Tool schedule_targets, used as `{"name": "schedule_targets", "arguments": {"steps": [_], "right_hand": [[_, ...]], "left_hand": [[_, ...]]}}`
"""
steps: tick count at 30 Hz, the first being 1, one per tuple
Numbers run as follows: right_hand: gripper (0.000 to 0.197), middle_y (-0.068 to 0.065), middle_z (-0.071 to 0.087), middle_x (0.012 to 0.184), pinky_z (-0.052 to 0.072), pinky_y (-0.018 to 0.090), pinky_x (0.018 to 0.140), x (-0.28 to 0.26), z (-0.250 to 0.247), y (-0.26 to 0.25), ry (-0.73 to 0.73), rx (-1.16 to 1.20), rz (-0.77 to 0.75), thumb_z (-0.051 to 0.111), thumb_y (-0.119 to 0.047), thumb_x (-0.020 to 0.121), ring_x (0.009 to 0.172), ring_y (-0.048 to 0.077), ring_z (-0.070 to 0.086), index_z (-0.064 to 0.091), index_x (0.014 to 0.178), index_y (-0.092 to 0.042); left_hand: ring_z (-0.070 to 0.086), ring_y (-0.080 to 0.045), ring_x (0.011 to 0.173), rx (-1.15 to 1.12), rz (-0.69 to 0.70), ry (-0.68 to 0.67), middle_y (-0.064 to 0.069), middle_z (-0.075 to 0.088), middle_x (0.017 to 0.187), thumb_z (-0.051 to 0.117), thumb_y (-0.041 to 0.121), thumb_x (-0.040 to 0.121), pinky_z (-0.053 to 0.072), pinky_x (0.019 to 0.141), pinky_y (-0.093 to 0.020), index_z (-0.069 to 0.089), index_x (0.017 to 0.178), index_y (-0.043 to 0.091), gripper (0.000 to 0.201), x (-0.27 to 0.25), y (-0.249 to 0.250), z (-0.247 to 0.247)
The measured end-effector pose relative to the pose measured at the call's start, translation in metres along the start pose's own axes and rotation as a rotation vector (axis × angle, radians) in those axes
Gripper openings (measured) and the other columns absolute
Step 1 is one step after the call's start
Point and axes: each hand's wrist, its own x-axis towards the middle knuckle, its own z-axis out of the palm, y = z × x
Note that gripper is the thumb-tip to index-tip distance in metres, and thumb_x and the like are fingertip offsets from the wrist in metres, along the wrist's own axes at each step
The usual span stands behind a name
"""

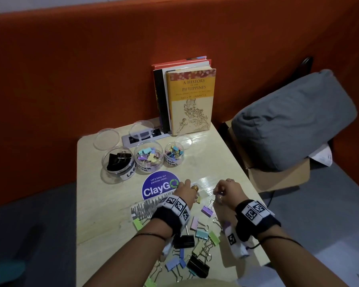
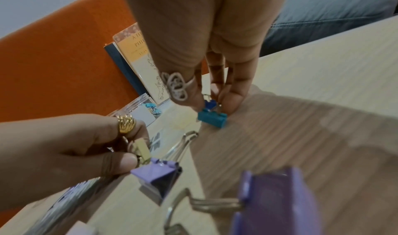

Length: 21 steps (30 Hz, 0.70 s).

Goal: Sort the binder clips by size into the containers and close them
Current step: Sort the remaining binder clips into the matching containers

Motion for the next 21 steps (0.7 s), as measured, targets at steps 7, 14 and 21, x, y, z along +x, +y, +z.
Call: {"name": "schedule_targets", "arguments": {"steps": [7, 14, 21], "right_hand": [[0.046, -0.013, 0.047, 0.063, 0.034, 0.002, 0.053, -0.008, -0.005, 0.000, 0.061, 0.062, -0.039, 0.061, 0.010, 0.066, 0.059, -0.001, 0.042, 0.045, 0.055, -0.032], [0.039, -0.011, 0.059, 0.061, 0.044, 0.008, 0.061, -0.004, -0.003, -0.001, 0.148, 0.126, -0.069, 0.058, 0.013, 0.067, 0.069, 0.016, 0.060, 0.052, 0.059, -0.025], [0.019, 0.004, 0.059, 0.078, 0.037, 0.016, 0.060, -0.009, -0.013, 0.003, 0.141, 0.058, -0.053, 0.067, -0.002, 0.072, 0.073, 0.017, 0.055, 0.055, 0.070, -0.018]], "left_hand": [[0.052, -0.035, 0.112, 0.194, 0.137, 0.051, -0.021, 0.044, 0.131, 0.046, 0.005, 0.093, 0.048, 0.097, -0.043, 0.050, 0.111, 0.001, 0.018, -0.004, -0.005, -0.006], [0.056, -0.027, 0.110, 0.057, 0.162, 0.104, -0.010, 0.055, 0.116, 0.065, 0.014, 0.084, 0.046, 0.096, -0.034, 0.069, 0.100, 0.003, 0.020, -0.006, -0.020, -0.020], [0.063, -0.023, 0.096, -0.171, 0.227, 0.297, -0.009, 0.064, 0.102, 0.071, 0.007, 0.078, 0.051, 0.089, -0.029, 0.071, 0.085, 0.003, 0.008, -0.010, -0.027, -0.041]]}}
